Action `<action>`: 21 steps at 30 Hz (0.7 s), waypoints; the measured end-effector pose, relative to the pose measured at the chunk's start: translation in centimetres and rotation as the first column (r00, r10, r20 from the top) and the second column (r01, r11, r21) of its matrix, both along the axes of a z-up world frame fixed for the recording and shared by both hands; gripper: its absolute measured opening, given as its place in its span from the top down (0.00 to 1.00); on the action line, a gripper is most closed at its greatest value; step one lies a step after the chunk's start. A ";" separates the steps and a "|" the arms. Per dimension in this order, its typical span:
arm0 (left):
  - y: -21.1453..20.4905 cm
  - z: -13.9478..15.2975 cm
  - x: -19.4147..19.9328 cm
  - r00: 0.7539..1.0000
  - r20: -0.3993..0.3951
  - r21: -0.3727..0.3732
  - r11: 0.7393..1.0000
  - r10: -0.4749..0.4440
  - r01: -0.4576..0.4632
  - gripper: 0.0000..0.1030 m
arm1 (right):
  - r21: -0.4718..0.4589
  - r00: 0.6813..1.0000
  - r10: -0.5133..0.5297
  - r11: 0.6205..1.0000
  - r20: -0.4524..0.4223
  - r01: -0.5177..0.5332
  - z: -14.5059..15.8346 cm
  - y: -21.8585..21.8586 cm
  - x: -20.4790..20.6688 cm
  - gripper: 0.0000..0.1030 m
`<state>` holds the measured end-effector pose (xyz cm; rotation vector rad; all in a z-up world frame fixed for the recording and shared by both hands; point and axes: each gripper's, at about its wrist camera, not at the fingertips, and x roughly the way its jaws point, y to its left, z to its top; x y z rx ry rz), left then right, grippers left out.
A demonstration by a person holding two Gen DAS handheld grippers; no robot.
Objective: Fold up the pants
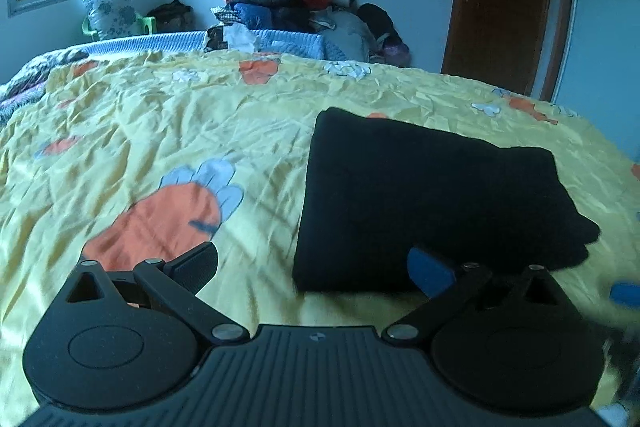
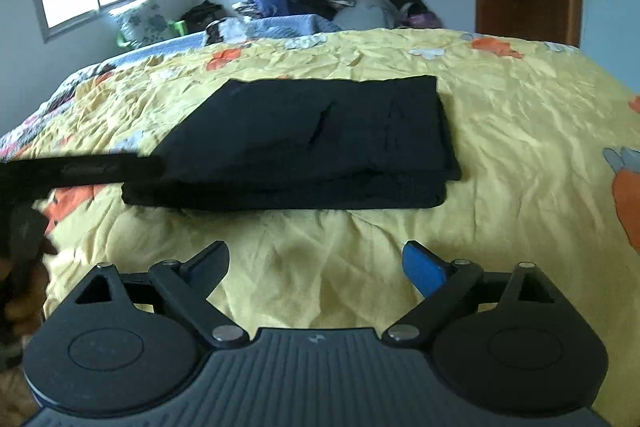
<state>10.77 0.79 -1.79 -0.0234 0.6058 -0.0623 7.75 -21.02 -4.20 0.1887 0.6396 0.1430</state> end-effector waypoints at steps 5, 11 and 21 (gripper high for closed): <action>0.6 -0.5 -1.7 0.999 -0.026 -0.022 1.000 0.021 -0.021 0.01 | -0.056 0.998 0.024 0.998 0.063 -0.020 0.6 0.7 -0.1 0.00; 0.3 -0.7 -2.8 1.000 -0.011 0.010 1.000 0.005 -0.005 0.01 | 0.002 1.000 -0.006 1.000 0.016 0.006 -0.4 -0.1 -0.7 0.00; 0.1 -1.8 -2.7 0.999 -0.048 0.000 1.000 -0.001 0.001 0.01 | -0.041 0.999 -0.034 0.999 -0.007 0.033 -1.1 -0.2 -0.9 0.00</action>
